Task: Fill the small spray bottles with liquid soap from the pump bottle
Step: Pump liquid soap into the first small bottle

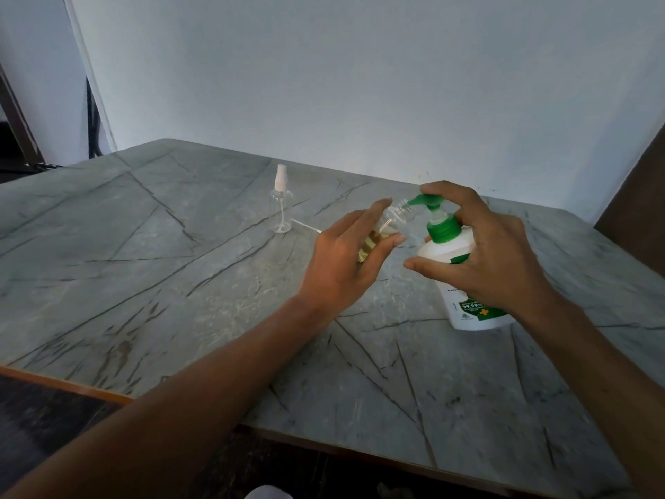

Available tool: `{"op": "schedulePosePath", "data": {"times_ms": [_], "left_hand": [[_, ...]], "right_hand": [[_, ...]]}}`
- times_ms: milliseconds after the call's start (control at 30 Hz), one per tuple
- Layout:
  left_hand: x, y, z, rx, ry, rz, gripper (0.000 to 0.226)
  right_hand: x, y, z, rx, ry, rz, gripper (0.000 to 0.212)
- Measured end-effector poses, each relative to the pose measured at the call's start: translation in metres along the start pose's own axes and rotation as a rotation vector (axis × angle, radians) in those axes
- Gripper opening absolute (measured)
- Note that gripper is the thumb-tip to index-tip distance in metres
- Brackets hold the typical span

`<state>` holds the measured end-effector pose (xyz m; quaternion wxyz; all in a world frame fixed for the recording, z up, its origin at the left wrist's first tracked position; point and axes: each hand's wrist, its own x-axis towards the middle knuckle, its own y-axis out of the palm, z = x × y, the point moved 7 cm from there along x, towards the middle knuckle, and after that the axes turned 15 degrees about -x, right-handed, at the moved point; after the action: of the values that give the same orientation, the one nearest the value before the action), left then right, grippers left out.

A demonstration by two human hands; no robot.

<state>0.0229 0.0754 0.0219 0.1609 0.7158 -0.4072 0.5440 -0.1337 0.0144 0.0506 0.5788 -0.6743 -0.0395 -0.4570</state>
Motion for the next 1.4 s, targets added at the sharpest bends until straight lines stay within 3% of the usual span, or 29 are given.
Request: {"op": "schedulePosePath", "data": {"times_ms": [400,733,1400], "left_hand": [[-0.0024,0.0073,-0.0006,-0.019,0.003,0.045,0.045],[-0.0003,0.003,0.0009,0.017,0.001,0.025,0.044],[-0.0032,0.0078,0.0025,-0.002,-0.006,0.06,0.044]], "right_hand": [[0.0006,-0.0025,-0.0054,0.07,0.04,-0.059,0.072],[-0.0014,0.0006,-0.0033,0.008,0.016,-0.004,0.087],[0.0018,-0.0027,-0.0038,0.068,0.05,-0.068,0.069]]}}
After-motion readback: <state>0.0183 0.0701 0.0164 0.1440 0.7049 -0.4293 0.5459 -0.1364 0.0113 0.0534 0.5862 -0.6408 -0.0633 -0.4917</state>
